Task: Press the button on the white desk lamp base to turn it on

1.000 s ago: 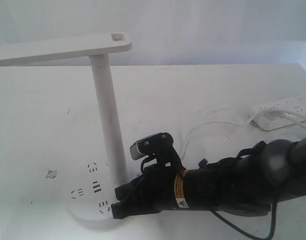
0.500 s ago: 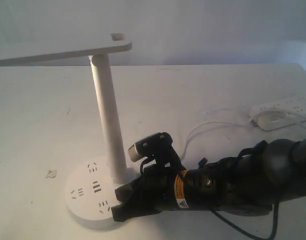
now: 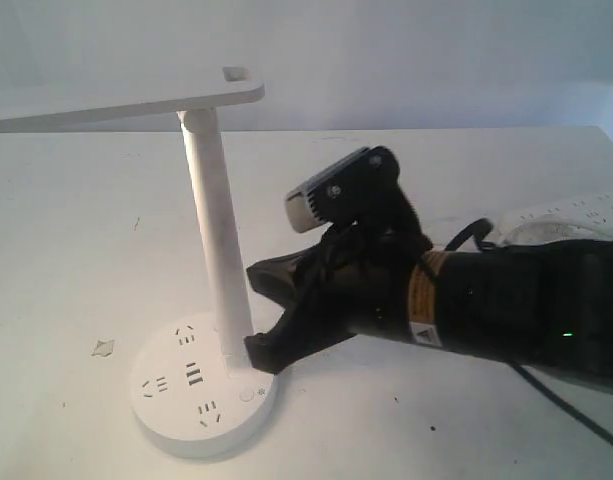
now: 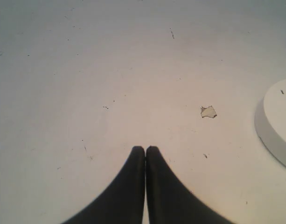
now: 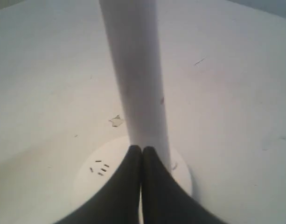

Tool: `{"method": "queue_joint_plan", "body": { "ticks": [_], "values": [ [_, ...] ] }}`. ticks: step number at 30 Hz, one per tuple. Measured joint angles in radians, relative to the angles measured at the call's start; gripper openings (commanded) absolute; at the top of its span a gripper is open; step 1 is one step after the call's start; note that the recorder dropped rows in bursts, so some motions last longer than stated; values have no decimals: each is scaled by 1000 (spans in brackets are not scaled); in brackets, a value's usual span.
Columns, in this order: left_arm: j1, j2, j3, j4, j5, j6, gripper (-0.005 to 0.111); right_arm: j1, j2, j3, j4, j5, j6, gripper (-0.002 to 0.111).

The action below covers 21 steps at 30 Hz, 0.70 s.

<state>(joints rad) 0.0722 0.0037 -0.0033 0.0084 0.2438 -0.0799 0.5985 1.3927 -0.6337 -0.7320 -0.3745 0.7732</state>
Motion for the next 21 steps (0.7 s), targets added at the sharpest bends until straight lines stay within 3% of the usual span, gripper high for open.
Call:
{"method": "queue_joint_plan", "body": {
  "ticks": [14,21],
  "values": [
    [0,0,0,0,0,0,0,0,-616,313,-2,278,-32,0],
    [0,0,0,0,0,0,0,0,-971,359,11,467,38,0]
  ]
}}
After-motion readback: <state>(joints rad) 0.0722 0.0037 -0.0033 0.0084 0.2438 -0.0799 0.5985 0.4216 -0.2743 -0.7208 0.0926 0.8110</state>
